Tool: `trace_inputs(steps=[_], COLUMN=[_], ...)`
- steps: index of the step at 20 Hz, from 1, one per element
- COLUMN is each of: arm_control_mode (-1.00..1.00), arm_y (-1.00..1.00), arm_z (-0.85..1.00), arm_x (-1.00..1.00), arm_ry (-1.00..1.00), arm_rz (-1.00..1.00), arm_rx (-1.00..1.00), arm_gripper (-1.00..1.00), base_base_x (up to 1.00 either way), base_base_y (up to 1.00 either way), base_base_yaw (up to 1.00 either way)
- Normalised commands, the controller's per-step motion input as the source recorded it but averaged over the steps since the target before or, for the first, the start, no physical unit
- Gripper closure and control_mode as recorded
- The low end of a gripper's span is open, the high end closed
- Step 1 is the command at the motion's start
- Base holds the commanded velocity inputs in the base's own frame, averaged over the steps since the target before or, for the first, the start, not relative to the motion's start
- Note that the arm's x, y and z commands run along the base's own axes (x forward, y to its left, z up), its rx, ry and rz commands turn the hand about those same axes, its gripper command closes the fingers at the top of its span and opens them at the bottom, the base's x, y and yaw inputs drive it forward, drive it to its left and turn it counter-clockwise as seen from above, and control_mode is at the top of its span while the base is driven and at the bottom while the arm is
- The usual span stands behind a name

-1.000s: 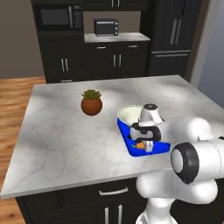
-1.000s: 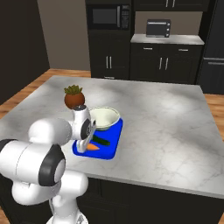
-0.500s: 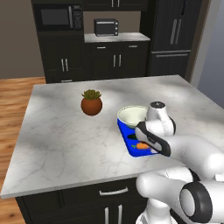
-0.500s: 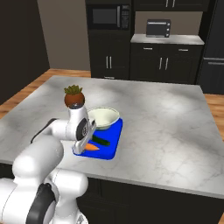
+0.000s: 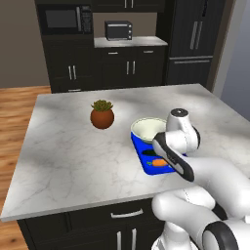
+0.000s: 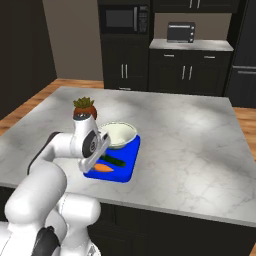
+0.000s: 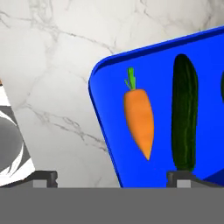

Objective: Place the two vegetables and bowl onto the tray for setting up a vegetable dip station.

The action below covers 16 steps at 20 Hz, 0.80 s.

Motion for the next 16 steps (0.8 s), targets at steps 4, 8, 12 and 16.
trace_inputs(steps=[4, 8, 12, 16], arm_control_mode=[-1.00, -1.00, -1.00, -1.00], arm_y=[-0.21, -0.28, -0.25, -0.22], arm_z=[0.55, 0.43, 0.24, 0.10], arm_x=[-0.09, -0.18, -0.30, -0.36], arm_ry=[0.03, 0.02, 0.00, 0.00], arm_rz=[-0.22, -0.27, -0.30, -0.30], arm_rx=[0.00, 0.05, 0.09, 0.10], arm_gripper=[-1.00, -1.00, -1.00, -1.00], base_base_x=[0.00, 0.00, 0.00, 0.00], base_base_y=[0.00, 0.00, 0.00, 0.00], base_base_yaw=[0.00, 0.00, 0.00, 0.00])
